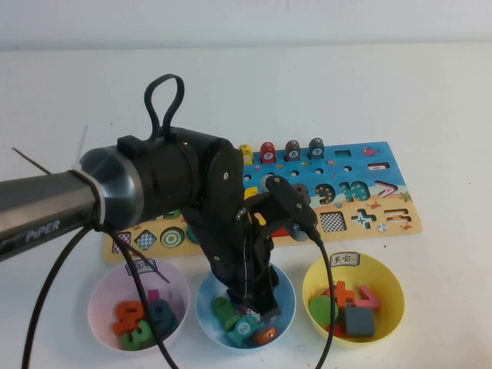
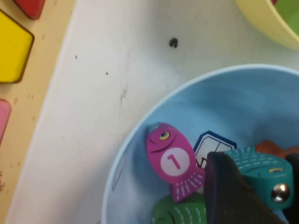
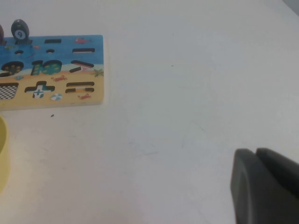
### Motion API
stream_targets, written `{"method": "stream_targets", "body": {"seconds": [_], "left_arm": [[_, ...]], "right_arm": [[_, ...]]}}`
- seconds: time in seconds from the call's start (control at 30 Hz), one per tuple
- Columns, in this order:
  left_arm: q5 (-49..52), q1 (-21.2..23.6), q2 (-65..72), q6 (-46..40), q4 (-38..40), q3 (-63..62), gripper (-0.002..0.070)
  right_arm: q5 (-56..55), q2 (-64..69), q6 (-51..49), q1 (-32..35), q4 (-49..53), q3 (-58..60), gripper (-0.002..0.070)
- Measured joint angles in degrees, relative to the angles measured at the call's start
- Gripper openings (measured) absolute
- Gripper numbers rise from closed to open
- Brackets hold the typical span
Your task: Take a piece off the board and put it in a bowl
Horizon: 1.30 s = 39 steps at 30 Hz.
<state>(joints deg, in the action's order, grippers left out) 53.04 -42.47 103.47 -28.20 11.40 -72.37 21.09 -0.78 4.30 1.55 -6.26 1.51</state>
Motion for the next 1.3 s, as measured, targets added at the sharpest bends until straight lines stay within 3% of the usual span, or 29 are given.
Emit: {"method": "stream_targets", "body": {"seconds": [0.43, 0.83, 1.0, 1.13, 1.23, 1.3], "left_arm": [[-0.5, -0.1, 2.4, 0.5, 0.0, -0.6, 0.0203], [-0.4, -0.2, 2.4, 2.1, 0.0, -0.6, 0.0334], [2.8, -0.2, 2.4, 6.4, 0.0, -2.6, 0.0343], [5.3, -0.2, 2.4, 8.3, -1.9, -6.5, 0.0223], [5.4, -0.2, 2.1, 10.0, -3.1, -8.2, 0.0074], [5.5, -0.2, 1.0, 10.8, -3.4, -8.1, 0.0030]], "right_arm": [[0.0, 0.0, 0.0, 0.0, -0.1, 0.0, -0.0018], [0.0, 0.0, 0.0, 0.0, -0.1, 0.0, -0.0018], [0.0, 0.0, 0.0, 0.0, -0.2, 0.0, -0.0018], [0.0, 0.0, 0.0, 0.0, -0.2, 0.0, -0.0018], [0.0, 0.0, 0.0, 0.0, -0.2, 0.0, -0.0018], [0.0, 0.0, 0.0, 0.0, -0.2, 0.0, -0.0018]]}}
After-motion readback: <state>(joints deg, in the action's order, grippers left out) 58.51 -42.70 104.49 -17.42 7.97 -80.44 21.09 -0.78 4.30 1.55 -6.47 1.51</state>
